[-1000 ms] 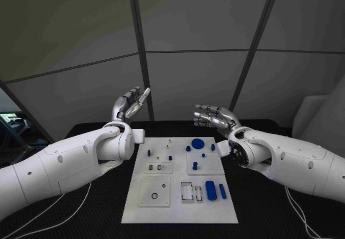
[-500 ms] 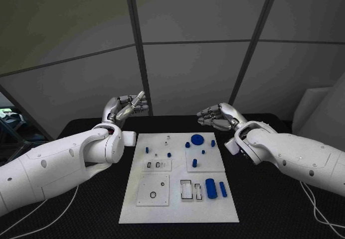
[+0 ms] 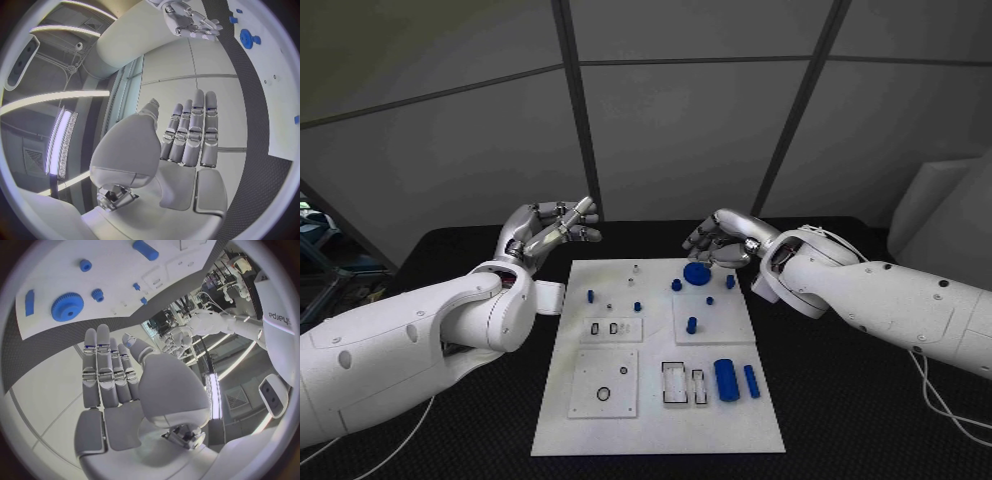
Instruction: Assemble the parts on the task board
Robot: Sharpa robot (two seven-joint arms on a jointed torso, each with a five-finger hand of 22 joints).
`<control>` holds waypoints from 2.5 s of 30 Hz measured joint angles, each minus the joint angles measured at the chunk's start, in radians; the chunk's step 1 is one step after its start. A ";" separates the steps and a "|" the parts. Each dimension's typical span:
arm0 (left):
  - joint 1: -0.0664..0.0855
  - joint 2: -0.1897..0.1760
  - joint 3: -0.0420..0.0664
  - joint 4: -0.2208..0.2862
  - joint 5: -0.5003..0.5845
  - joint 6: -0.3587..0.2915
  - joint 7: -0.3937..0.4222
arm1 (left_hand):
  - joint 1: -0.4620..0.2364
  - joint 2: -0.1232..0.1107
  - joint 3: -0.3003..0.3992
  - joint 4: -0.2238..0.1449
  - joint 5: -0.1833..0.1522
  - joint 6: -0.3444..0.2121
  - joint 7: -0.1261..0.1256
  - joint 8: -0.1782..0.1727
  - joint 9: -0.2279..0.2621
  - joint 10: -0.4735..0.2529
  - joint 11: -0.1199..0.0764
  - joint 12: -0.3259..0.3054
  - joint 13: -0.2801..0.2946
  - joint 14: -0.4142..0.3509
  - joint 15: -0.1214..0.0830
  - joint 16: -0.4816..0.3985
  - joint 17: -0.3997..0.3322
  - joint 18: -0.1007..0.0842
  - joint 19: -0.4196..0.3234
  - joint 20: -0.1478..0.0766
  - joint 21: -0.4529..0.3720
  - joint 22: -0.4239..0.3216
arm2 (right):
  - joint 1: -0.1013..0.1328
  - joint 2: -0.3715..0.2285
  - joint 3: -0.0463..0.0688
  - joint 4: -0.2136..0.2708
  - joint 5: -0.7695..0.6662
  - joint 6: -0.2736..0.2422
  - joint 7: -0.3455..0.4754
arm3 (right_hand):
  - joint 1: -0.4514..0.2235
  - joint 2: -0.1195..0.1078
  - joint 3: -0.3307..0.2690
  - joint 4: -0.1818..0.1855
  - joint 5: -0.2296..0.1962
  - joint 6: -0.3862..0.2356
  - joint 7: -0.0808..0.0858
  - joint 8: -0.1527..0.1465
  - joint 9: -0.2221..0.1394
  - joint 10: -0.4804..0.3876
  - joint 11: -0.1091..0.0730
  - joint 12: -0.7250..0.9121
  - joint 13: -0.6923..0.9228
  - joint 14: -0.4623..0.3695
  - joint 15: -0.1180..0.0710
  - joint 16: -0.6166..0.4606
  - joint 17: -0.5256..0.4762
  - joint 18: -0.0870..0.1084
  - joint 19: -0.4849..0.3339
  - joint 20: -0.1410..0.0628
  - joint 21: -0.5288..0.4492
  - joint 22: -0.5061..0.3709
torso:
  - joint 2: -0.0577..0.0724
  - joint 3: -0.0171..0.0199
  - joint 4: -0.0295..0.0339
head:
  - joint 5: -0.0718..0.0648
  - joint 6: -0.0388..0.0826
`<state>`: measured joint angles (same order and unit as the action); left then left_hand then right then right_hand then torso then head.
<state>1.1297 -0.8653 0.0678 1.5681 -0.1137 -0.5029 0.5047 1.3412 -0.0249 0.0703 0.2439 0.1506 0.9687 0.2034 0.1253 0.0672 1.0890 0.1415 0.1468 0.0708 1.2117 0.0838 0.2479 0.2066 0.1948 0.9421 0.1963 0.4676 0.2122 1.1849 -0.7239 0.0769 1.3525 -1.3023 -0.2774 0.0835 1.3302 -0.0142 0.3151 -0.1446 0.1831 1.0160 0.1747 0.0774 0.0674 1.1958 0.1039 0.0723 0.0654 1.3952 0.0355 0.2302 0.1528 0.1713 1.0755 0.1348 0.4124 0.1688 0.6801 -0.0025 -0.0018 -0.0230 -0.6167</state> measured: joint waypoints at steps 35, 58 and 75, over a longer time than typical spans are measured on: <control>-0.003 -0.015 0.001 0.063 -0.024 0.054 -0.018 | 0.000 0.000 -0.014 0.003 0.000 0.003 0.004 -0.017 -0.001 0.003 0.004 -0.017 -0.001 -0.004 0.004 -0.021 0.012 0.000 0.010 -0.003 0.011 0.005 | 0.017 0.073 0.000 0.005 -0.405 0.170 -0.205 | -0.009 -0.086 0.066 0.086 0.000 0.005 -0.022 -0.009 0.000 -0.010 -0.016 -0.005 0.003 0.068 -0.034 0.751 0.637 0.000 0.029 -0.040 0.452 0.286 | 0.063 -0.0071 0.0128 | -0.007 0.012; -0.003 -0.013 0.001 0.064 -0.025 0.055 -0.025 | 0.000 0.000 -0.016 0.006 0.000 0.003 0.004 -0.017 0.000 0.003 0.004 -0.017 -0.001 -0.004 0.004 -0.021 0.013 0.000 0.010 -0.003 0.011 0.006 | 0.017 0.108 0.000 -0.031 -0.421 0.216 -0.213 | -0.009 -0.086 0.091 0.105 0.000 0.021 -0.023 -0.004 0.004 0.030 -0.023 -0.005 0.011 0.068 -0.034 0.937 0.827 0.000 0.081 -0.046 0.619 0.491 | 0.069 -0.0067 0.0152 | -0.008 0.001; -0.002 -0.014 0.001 0.063 -0.026 0.055 -0.026 | 0.000 0.000 -0.016 0.006 0.000 0.003 0.004 -0.017 0.000 0.003 0.004 -0.017 0.000 -0.004 0.004 -0.025 0.013 0.000 0.010 -0.003 0.011 0.006 | 0.018 0.104 0.000 -0.018 -0.431 0.186 -0.213 | 0.028 -0.056 0.125 0.093 -0.023 0.091 -0.036 0.015 0.012 0.084 -0.041 0.000 0.027 0.070 -0.043 1.014 0.906 -0.032 0.146 -0.053 0.741 0.656 | 0.071 -0.0071 0.0169 | -0.008 0.000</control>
<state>1.1273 -0.8794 0.0688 1.6315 -0.1393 -0.4476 0.4786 1.3411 -0.0249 0.0539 0.2495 0.1506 0.9721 0.2070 0.1083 0.0667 1.0920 0.1453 0.1296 0.0705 1.2081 0.0874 0.2230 0.2196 0.1944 0.9523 0.1932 0.4789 0.2178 1.2025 -0.6200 0.0767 1.3344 -1.7332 -0.0916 -0.1294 1.3583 -0.0706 0.4396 -0.0515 0.1599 1.1065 0.1385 0.0922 0.0793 1.2795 0.0624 0.0725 0.0927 1.4649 -0.0074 1.2441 1.0589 0.1391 1.2211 0.0821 1.1532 0.8244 0.7516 -0.0096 0.0151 -0.0309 -0.6169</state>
